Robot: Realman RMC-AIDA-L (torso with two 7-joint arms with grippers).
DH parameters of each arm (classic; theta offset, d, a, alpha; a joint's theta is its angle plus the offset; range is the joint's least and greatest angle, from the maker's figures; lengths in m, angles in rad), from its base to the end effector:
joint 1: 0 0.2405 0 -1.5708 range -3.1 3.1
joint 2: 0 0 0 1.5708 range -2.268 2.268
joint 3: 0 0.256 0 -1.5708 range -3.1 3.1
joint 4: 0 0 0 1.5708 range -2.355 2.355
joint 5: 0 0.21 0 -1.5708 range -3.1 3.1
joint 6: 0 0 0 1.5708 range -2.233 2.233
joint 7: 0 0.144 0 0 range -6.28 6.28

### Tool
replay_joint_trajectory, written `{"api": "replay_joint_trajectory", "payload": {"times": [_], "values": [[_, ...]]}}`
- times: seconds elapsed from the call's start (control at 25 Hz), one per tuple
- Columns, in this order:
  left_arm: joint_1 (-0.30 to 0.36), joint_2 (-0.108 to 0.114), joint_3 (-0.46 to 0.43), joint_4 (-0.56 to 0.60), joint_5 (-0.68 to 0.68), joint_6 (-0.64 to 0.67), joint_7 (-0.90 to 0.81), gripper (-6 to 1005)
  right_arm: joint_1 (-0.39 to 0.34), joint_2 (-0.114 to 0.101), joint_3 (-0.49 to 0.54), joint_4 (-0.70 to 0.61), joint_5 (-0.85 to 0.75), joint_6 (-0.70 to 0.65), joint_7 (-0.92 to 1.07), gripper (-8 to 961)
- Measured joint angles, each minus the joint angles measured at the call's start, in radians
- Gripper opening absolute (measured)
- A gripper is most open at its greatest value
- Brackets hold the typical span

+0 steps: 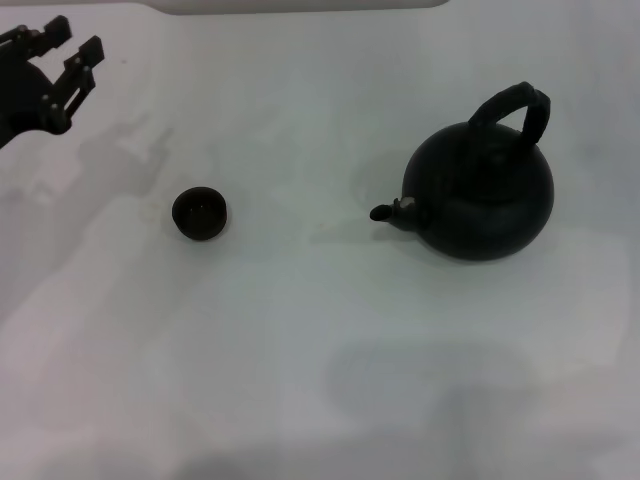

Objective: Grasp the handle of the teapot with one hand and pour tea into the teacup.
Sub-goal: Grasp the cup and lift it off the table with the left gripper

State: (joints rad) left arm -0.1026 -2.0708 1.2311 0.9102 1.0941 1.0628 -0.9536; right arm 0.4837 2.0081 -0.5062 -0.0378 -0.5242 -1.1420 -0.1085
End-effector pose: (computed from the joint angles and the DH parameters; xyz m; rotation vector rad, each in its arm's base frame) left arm -0.2956 0.3111 0.0398 -2.0833 -0.3663 -0.7136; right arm 0.3922 0.3384 0.0887 -1.2361 0.4081 0.3252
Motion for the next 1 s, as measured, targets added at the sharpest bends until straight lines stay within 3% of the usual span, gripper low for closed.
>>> {"api": "replay_joint_trajectory", "payload": {"times": [0.24,0.44,0.68,0.88,1.0], "values": [[-0.013,0.004,0.005,0.009,0.053,0.000,-0.109,321,-0.026,-0.002,0.000,-0.027,-0.001,0.015,0.003,847],[-0.062,0.011,-0.012,0.027,0.271,-0.001,-0.357,432,-0.036,-0.003,-0.011,-0.030,-0.004,0.024,-0.001,846],[-0.062,0.004,-0.015,0.056,0.348,0.001,-0.434,565,-0.037,-0.003,-0.014,-0.030,-0.004,0.032,-0.002,845],[-0.066,0.007,-0.018,0.162,0.537,0.007,-0.701,805,-0.038,-0.003,-0.014,-0.030,-0.004,0.050,-0.002,845],[-0.060,0.005,-0.017,0.259,0.640,0.023,-0.865,824,-0.036,-0.003,-0.015,-0.039,-0.003,0.067,-0.003,845]]}}
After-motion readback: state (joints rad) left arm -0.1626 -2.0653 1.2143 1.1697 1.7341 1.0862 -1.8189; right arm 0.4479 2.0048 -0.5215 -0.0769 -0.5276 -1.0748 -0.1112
